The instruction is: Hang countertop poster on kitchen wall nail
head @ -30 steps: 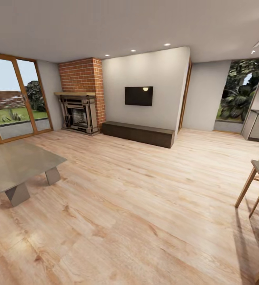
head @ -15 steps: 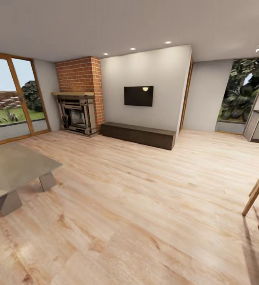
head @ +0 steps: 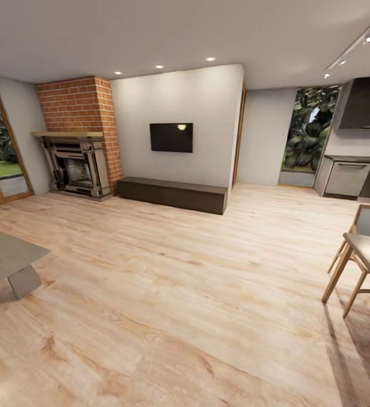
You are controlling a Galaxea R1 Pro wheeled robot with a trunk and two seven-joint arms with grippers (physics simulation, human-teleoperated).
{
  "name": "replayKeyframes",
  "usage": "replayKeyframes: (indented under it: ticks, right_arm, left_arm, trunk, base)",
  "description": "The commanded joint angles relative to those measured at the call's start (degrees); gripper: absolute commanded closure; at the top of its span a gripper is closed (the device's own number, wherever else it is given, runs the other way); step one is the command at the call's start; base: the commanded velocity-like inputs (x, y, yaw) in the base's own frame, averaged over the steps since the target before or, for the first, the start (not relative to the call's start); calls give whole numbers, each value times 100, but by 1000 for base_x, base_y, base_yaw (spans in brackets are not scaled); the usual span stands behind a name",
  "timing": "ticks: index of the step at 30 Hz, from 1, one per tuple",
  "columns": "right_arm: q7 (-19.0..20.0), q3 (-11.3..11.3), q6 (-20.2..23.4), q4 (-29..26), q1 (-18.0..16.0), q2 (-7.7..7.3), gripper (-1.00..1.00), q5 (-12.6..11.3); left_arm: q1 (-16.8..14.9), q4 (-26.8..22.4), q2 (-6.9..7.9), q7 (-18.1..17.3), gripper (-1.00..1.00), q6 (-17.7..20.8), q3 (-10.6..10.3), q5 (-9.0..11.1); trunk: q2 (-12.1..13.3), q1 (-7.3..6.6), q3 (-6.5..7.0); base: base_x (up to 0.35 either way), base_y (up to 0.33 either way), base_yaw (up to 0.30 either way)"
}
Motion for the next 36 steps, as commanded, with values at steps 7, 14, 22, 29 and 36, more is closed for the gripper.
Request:
replayKeyframes:
  ticks: [7, 14, 22, 29, 36]
  right_arm:
    - [-1, 6, -18, 6, -4, 0, -100, 8]
    - [-1, 14, -18, 124, -4, -4, -100, 13]
    - [-1, 19, -18, 210, -4, -4, -100, 9]
    - [-1, 18, -18, 216, -4, -1, -100, 5]
    - [-1, 20, -13, 218, -4, 0, -100, 7]
  left_arm:
    - [3, -7, -2, -1, -100, -3, 6, -3]
    - [3, -7, -2, -1, -100, -1, 6, -5]
    - [3, -7, -2, -1, -100, 1, 6, -5]
    - [3, -7, -2, -1, -100, 7, 6, -5]
    - [3, -7, 26, -1, -100, 16, 6, -5]
  trunk:
    - [-2, 4, -5]
    - [-2, 4, -5]
    - [-2, 4, -5]
    - [-2, 4, -5]
    - [-2, 4, -5]
  base:
    - [335, 0, -215]
    - [335, 0, -41]
    - [335, 0, -5]
    - [335, 0, 0]
    - [335, 0, -158]
